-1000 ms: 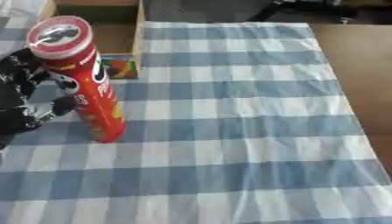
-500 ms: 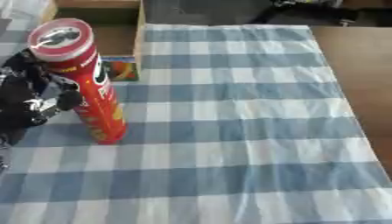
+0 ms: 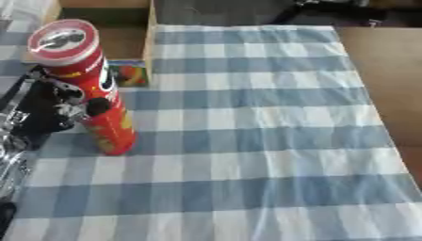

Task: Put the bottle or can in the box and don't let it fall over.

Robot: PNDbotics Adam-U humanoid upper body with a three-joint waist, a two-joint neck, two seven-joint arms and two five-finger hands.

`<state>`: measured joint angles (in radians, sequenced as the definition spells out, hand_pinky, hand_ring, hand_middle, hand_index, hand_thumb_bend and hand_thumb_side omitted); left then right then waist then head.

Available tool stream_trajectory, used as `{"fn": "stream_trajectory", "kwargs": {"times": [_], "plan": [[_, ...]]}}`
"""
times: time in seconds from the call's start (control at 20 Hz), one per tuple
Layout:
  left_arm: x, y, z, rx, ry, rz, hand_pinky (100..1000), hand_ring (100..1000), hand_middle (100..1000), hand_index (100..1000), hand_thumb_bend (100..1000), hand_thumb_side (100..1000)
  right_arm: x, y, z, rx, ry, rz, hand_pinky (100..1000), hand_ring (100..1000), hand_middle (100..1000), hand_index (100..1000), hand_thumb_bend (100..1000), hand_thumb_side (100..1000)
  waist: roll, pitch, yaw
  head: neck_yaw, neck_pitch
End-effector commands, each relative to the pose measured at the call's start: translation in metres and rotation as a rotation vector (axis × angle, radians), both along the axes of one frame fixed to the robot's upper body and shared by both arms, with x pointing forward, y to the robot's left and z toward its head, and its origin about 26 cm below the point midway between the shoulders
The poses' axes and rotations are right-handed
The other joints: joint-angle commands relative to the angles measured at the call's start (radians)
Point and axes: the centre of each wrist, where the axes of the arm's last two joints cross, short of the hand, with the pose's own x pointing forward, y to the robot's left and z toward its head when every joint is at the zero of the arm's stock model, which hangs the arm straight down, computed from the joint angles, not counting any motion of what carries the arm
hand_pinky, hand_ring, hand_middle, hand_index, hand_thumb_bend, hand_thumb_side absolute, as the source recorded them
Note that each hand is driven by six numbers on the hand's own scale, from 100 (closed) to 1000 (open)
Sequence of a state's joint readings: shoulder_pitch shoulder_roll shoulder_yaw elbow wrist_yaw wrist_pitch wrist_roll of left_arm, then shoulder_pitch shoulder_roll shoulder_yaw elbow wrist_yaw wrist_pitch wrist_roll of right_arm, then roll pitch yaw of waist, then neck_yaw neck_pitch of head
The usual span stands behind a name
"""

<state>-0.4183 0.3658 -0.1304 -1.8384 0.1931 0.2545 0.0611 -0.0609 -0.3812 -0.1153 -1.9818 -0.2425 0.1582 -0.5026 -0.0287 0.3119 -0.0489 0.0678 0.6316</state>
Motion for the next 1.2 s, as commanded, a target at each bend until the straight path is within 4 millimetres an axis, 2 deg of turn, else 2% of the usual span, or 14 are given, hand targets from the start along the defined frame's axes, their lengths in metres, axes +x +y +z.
{"fn": "stream_trajectory", "kwargs": {"times": [0.05,0.3,0.55,0.85,0.9,1.0,1.1,1.15,1.2], "plan": [[0.0045,-0.0023,0.0029,0.021,-0.007,-0.006,1000,1000,883,828,908,200,-0.0012,0.0003,0.0073,-0.018,-0.022,0.004,873,1000,939,796,100,915,0.001,-0.012,-0.002,0.003,-0.010],[0.0098,-0.0038,-0.0027,0.022,0.023,0.002,1000,988,829,790,891,181,-0.0012,0.0007,0.0069,-0.016,-0.019,0.004,873,1000,938,795,100,919,0.001,-0.010,-0.003,0.005,-0.011],[0.0117,-0.0051,-0.0036,-0.003,0.033,0.028,1000,879,727,694,823,131,-0.0012,0.0011,0.0066,-0.015,-0.017,0.004,874,1000,938,793,100,921,0.001,-0.008,-0.005,0.005,-0.010],[0.0120,-0.0064,-0.0036,-0.021,0.042,0.038,1000,879,727,694,816,129,-0.0013,0.0012,0.0063,-0.015,-0.015,0.003,874,1000,938,793,100,921,0.001,-0.008,-0.006,0.005,-0.011],[0.0124,-0.0064,-0.0049,-0.026,0.051,0.039,1000,722,575,520,386,100,-0.0015,0.0011,0.0059,-0.013,-0.014,0.002,875,1000,938,794,100,925,0.000,-0.007,-0.006,0.006,-0.010],[0.0130,-0.0064,-0.0055,-0.043,0.063,0.037,1000,698,545,485,341,100,-0.0018,0.0010,0.0051,-0.010,-0.011,-0.002,875,1000,938,794,100,926,0.000,-0.007,-0.006,0.006,-0.009],[0.0129,-0.0063,-0.0051,-0.052,0.064,0.035,1000,698,545,485,341,100,-0.0019,0.0011,0.0049,-0.009,-0.010,-0.003,875,1000,938,794,100,926,-0.001,-0.006,-0.006,0.006,-0.009],[0.0128,-0.0063,-0.0050,-0.055,0.063,0.033,1000,631,488,423,324,100,-0.0019,0.0011,0.0047,-0.008,-0.009,-0.004,875,1000,939,794,100,928,-0.001,-0.006,-0.006,0.006,-0.009],[0.0126,-0.0063,-0.0050,-0.057,0.063,0.031,1000,619,476,408,323,100,-0.0021,0.0011,0.0045,-0.007,-0.008,-0.005,875,1000,939,794,100,929,-0.001,-0.005,-0.006,0.006,-0.008]]}}
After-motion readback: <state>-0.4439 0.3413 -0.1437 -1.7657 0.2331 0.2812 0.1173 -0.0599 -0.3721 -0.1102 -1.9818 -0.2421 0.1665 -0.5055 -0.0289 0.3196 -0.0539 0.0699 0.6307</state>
